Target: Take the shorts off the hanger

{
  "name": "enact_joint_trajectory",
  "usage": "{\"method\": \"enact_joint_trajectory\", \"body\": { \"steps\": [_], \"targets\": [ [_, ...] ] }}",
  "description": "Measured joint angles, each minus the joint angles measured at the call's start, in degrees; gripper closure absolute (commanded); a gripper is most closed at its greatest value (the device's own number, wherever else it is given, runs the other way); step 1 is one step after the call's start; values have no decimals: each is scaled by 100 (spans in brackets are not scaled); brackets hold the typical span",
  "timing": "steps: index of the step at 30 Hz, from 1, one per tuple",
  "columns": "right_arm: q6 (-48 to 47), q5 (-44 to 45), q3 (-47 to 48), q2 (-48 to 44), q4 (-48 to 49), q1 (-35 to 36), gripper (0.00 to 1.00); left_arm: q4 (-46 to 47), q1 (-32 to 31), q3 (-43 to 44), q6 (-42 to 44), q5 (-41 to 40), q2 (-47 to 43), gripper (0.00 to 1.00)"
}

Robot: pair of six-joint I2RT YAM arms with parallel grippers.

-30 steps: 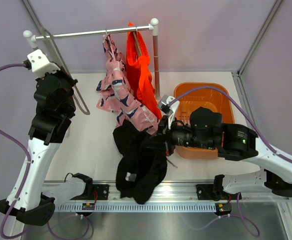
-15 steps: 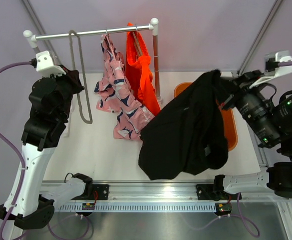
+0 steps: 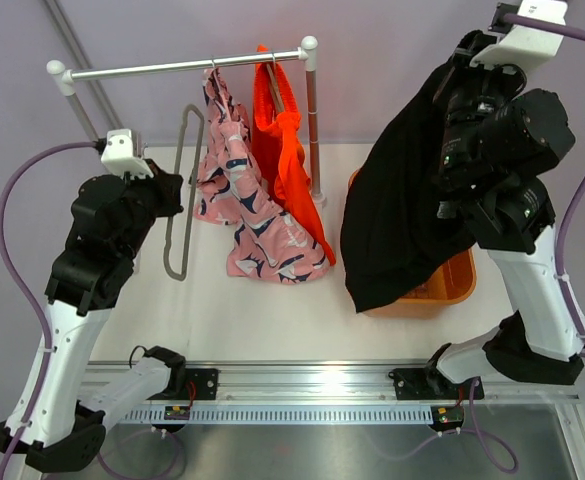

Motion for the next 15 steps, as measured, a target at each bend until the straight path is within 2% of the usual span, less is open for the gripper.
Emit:
{"method": "enact_joint_trajectory", "body": {
  "steps": [5,9,12,15],
  "targets": [
    [728,-542,247,284,-374,-1132,100,-151,0,-439,-2,17,-334,100],
    [1366,-826,219,411,-798,-1729,100,-254,0,-702,0,15,-516,100],
    [1803,-986,-428,184,-973,-1915,100,-326,0,-850,-2,13,-614,100],
    [2398,-1137,-1860,-424,-1012,-1943,100,-382,0,-929,-9,-28,-645,100]
  ]
}}
